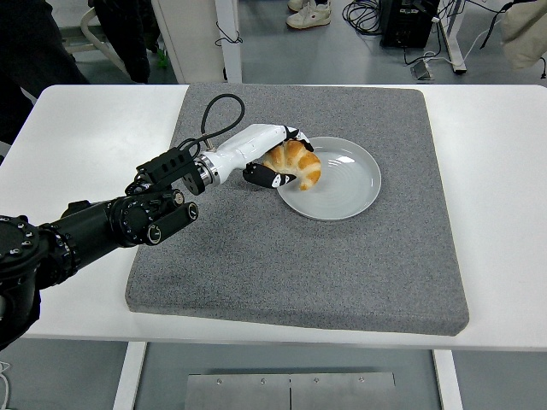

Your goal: Place the bread on the plate

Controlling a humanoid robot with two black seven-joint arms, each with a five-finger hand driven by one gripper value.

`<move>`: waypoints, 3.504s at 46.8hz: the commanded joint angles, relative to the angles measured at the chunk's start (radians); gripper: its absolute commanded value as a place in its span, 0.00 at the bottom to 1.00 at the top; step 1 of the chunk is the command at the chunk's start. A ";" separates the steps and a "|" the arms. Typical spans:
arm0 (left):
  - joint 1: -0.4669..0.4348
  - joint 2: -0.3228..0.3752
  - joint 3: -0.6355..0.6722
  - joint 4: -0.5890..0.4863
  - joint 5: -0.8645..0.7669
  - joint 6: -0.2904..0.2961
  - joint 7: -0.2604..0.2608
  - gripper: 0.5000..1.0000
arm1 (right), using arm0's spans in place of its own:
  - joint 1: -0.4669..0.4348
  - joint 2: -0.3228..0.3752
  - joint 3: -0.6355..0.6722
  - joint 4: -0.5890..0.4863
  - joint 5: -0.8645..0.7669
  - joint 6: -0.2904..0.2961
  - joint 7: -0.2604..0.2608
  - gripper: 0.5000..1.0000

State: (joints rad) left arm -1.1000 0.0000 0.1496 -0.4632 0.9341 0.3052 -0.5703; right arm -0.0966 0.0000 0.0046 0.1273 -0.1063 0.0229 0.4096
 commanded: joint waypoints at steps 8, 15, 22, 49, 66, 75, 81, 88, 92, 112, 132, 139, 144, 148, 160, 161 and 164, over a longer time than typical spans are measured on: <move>0.009 0.000 -0.001 0.000 0.000 0.000 0.000 0.29 | 0.000 0.000 0.000 0.000 -0.001 0.000 0.000 1.00; 0.014 0.000 -0.001 0.000 0.000 0.000 0.000 0.32 | 0.000 0.000 0.000 0.000 0.000 0.000 0.000 1.00; 0.014 0.000 -0.001 -0.002 -0.001 0.000 0.000 0.38 | 0.000 0.000 0.000 0.000 -0.001 0.000 0.000 1.00; 0.012 0.000 -0.001 -0.002 -0.061 -0.012 0.001 0.92 | 0.000 0.000 0.000 0.000 -0.001 0.000 0.000 1.00; 0.012 0.000 -0.004 -0.009 -0.092 -0.014 0.001 0.94 | 0.000 0.000 0.000 0.000 -0.001 0.000 0.000 1.00; -0.003 0.000 -0.007 -0.020 -0.227 -0.020 0.001 0.94 | -0.002 0.000 0.000 0.000 -0.001 0.000 0.000 1.00; -0.021 0.000 -0.008 -0.022 -0.322 -0.069 0.000 0.94 | -0.002 0.000 0.000 0.000 -0.001 0.000 0.000 1.00; -0.026 0.000 -0.036 -0.026 -0.416 -0.135 0.000 0.94 | -0.005 0.000 0.000 0.000 -0.001 0.000 0.000 1.00; -0.026 0.000 -0.082 -0.026 -0.445 -0.181 0.001 0.94 | -0.005 0.000 0.000 0.000 -0.001 -0.001 0.000 1.00; -0.009 0.000 -0.343 -0.026 -0.567 -0.313 0.009 0.94 | -0.008 0.000 0.000 0.002 -0.001 0.000 0.000 1.00; 0.017 0.000 -0.453 -0.025 -0.775 -0.408 0.058 0.94 | -0.005 0.000 0.002 0.002 -0.001 0.000 0.000 1.00; 0.051 0.006 -0.513 -0.023 -0.775 -0.419 0.058 0.93 | -0.003 0.000 0.002 0.003 0.001 0.000 0.000 1.00; 0.074 0.014 -0.562 -0.023 -0.776 -0.423 0.064 0.93 | -0.003 0.000 0.002 0.003 0.001 0.000 0.000 1.00; 0.086 0.020 -0.605 -0.015 -0.776 -0.431 0.090 0.93 | -0.003 0.000 0.002 0.003 0.001 0.000 0.000 1.00; 0.107 0.034 -0.637 0.014 -0.776 -0.429 0.113 0.93 | -0.002 0.000 0.002 0.003 0.001 0.000 0.000 1.00; 0.107 0.034 -0.637 0.020 -0.778 -0.429 0.112 0.93 | -0.002 0.000 0.002 0.003 0.001 0.000 0.000 1.00; 0.107 0.034 -0.637 0.040 -0.778 -0.429 0.110 0.93 | -0.002 0.000 0.002 0.003 0.001 0.000 0.000 1.00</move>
State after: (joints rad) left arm -0.9927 0.0337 -0.4876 -0.4420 0.1570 -0.1244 -0.4577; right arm -0.0984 0.0000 0.0062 0.1305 -0.1061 0.0231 0.4096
